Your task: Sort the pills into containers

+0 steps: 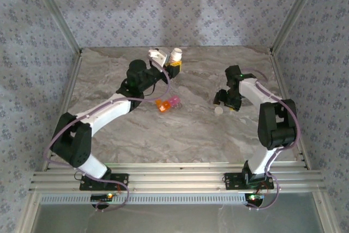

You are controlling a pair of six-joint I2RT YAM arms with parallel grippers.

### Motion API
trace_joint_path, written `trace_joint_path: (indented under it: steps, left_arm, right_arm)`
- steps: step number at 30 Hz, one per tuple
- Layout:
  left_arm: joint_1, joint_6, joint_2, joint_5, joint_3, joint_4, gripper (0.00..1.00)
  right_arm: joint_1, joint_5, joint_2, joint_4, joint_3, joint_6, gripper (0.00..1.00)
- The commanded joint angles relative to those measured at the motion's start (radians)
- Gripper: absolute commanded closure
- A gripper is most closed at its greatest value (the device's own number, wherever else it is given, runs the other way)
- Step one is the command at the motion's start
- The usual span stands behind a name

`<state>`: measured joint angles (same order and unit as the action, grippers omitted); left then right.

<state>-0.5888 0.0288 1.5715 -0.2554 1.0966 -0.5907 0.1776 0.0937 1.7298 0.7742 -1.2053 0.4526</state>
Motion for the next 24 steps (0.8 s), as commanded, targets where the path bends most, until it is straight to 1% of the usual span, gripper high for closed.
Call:
trace_joint_path:
  steps: [1,7,11,18,24]
  left_arm:
    - [0.006,0.009,0.025,-0.038,0.060,-0.078,1.00]
    - [0.007,0.004,0.068,-0.039,0.091,-0.084,1.00]
    - [0.006,0.009,0.081,-0.046,0.108,-0.083,1.00]
    - [0.008,0.010,0.089,-0.050,0.120,-0.083,1.00]
    - [0.009,0.018,0.088,-0.062,0.117,-0.091,1.00]
  right_arm:
    - [0.026,-0.037,0.031,0.040,-0.033,-0.040,0.31]
    - [0.062,-0.075,0.117,0.062,-0.085,-0.063,0.30]
    - [0.067,-0.094,0.159,0.085,-0.108,-0.065,0.30]
    - [0.071,-0.093,0.188,0.077,-0.108,-0.065,0.31]
    - [0.075,-0.085,0.201,0.060,-0.094,-0.068,0.36]
